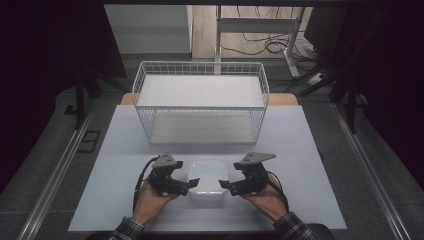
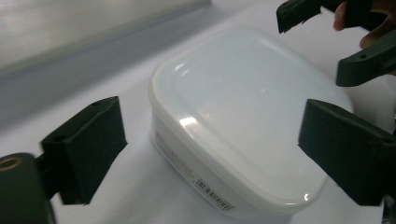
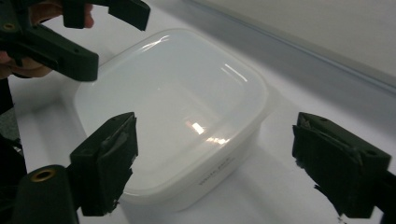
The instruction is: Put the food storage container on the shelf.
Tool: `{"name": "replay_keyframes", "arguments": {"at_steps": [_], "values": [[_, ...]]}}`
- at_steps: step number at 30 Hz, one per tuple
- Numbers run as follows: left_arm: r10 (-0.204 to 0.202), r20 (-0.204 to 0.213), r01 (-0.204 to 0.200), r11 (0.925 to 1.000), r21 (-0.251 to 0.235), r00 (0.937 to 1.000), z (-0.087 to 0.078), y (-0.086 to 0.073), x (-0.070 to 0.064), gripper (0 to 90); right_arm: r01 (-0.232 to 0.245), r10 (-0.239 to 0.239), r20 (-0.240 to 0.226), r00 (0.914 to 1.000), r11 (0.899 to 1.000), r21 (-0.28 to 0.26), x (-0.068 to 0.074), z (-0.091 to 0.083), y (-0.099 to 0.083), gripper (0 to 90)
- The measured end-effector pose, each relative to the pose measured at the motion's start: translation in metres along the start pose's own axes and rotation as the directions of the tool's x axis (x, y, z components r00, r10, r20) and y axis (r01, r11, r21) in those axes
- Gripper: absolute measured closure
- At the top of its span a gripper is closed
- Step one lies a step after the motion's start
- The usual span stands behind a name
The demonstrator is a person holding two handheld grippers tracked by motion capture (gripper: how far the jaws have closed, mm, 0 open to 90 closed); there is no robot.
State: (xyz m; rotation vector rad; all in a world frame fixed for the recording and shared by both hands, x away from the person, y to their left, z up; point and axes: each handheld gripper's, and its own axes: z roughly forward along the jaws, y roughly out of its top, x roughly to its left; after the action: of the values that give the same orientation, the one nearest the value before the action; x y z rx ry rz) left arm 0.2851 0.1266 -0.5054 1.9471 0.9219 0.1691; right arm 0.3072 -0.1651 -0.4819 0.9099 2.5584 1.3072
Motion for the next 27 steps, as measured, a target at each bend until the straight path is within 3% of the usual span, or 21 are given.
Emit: {"name": "replay_keyframes", "arguments": {"at_steps": [2,5,7,9,12,15,18,19,20,22,23,25,27], "values": [[0.002,0.002,-0.002,0.9996,0.027,1.0000,0.004,-0.003,0.000,6.4,-0.005,0.005,-0.009,0.9999,1.000,0.013,0.001,0.004,-0.001,11.0],[-0.011,0.045,0.009,0.9995,0.030,0.9989,0.004,-0.005,0.001,9.1,0.002,-0.001,-0.019,0.9998,0.999,0.045,0.002,0.010,-0.004,8.1],[-0.023,0.066,0.021,0.9992,0.033,0.9975,0.003,-0.006,0.000,14.2,-0.024,0.025,-0.035,0.9991,0.999,0.044,0.001,0.012,-0.005,8.1],[-0.043,0.113,0.039,0.9985,0.039,0.9927,0.002,-0.008,0.001,18.3,-0.037,0.040,-0.052,0.9979,0.998,0.052,0.000,0.012,-0.006,8.5],[-0.056,0.150,0.047,0.9972,0.058,0.9872,-0.001,-0.011,-0.002,24.7,-0.070,0.078,-0.115,0.9904,0.995,0.073,0.000,0.013,-0.010,12.3],[-0.051,0.145,0.041,0.9964,0.074,0.9881,-0.006,-0.014,-0.006,29.0,-0.071,0.083,-0.124,0.9888,0.993,0.093,0.006,0.011,-0.013,13.6],[-0.063,0.138,0.053,0.9959,0.073,0.9885,-0.014,-0.016,-0.007,39.8,-0.072,0.079,-0.084,0.9933,0.994,0.086,0.013,0.003,-0.012,26.3],[-0.067,0.126,0.059,0.9963,0.063,0.9898,-0.018,-0.016,-0.007,48.7,-0.088,0.092,-0.063,0.9937,0.993,0.073,0.013,-0.001,-0.011,37.1],[-0.077,0.121,0.070,0.9955,0.064,0.9896,-0.019,-0.016,-0.007,48.7,-0.088,0.092,-0.063,0.9937,0.993,0.073,0.013,-0.001,-0.011,37.1],[-0.090,0.117,0.082,0.9944,0.067,0.9890,-0.020,-0.016,-0.007,50.5,-0.108,0.111,-0.047,0.9927,0.992,0.063,0.014,-0.006,-0.010,46.4],[-0.095,0.120,0.087,0.9939,0.067,0.9883,-0.021,-0.016,-0.007,54.8,-0.149,0.152,-0.047,0.9873,0.987,0.065,0.013,-0.009,-0.010,54.3],[-0.103,0.115,0.097,0.9935,0.061,0.9880,-0.023,-0.015,-0.006,57.0,-0.162,0.166,-0.052,0.9848,0.985,0.063,0.012,-0.011,-0.010,56.9],[-0.102,0.089,0.098,0.9940,0.048,0.9909,-0.025,-0.015,-0.008,61.5,-0.211,0.214,-0.065,0.9748,0.977,0.037,0.009,-0.014,-0.012,63.3]]}}
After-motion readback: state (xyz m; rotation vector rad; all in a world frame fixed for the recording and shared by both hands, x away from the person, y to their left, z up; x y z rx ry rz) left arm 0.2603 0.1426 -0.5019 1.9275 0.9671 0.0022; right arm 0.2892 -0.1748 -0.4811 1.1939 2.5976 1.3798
